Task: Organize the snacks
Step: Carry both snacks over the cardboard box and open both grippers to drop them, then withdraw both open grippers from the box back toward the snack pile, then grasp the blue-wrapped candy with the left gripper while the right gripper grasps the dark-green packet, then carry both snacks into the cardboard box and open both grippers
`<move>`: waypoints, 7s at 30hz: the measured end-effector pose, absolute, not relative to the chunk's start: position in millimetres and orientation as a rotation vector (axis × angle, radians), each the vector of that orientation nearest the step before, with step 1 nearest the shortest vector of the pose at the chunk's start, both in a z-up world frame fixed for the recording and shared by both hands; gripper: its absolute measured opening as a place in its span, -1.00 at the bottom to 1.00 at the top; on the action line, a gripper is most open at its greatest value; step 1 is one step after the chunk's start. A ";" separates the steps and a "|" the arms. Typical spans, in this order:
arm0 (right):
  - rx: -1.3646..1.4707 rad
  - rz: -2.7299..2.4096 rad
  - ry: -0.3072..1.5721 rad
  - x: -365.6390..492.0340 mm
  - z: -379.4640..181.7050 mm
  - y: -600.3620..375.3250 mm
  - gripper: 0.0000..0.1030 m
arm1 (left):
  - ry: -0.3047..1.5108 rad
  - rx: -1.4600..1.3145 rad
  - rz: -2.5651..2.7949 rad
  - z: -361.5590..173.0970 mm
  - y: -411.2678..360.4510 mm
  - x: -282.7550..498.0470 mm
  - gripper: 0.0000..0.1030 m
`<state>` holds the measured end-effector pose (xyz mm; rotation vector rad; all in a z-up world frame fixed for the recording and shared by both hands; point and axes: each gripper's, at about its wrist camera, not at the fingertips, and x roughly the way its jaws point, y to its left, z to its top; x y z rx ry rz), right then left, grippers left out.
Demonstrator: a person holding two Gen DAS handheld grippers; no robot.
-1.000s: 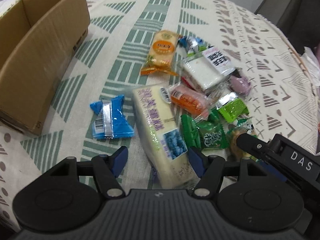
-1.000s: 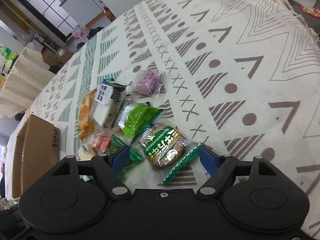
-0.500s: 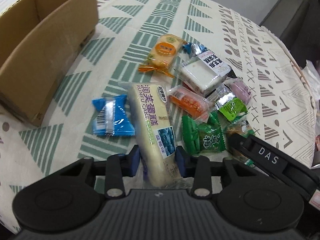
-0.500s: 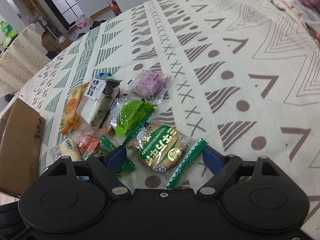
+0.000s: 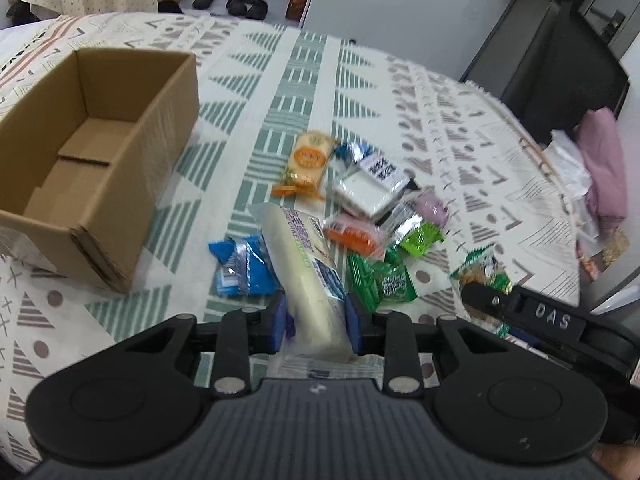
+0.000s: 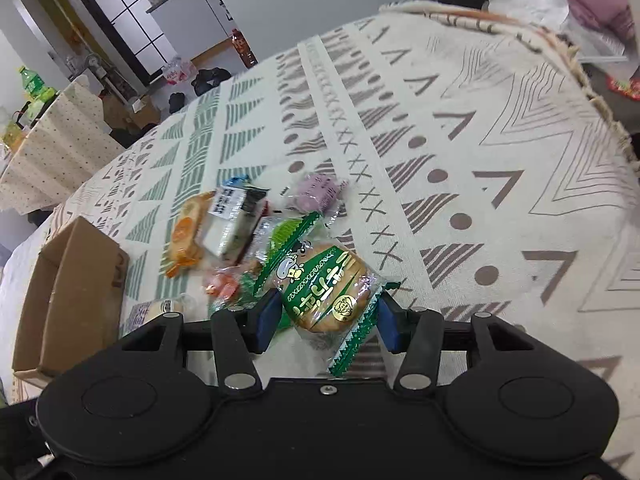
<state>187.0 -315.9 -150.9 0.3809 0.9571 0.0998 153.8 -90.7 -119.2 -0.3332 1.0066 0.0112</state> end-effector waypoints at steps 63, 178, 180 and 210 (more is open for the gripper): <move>0.329 0.305 0.855 198.4 -72.5 -73.6 -0.04 | 0.797 -0.656 0.176 -78.8 137.8 165.8 -0.36; 0.353 0.289 0.977 216.4 -195.2 -260.2 0.12 | 1.013 -0.319 0.216 -176.7 -58.5 191.5 -0.32; 0.374 0.300 0.979 215.1 -194.9 -262.8 0.04 | 0.998 -0.321 0.212 -170.0 -57.7 189.3 -0.32; 0.407 0.398 0.775 172.5 -97.7 -224.1 -0.21 | 0.751 -0.467 0.174 -66.6 18.2 138.4 -0.33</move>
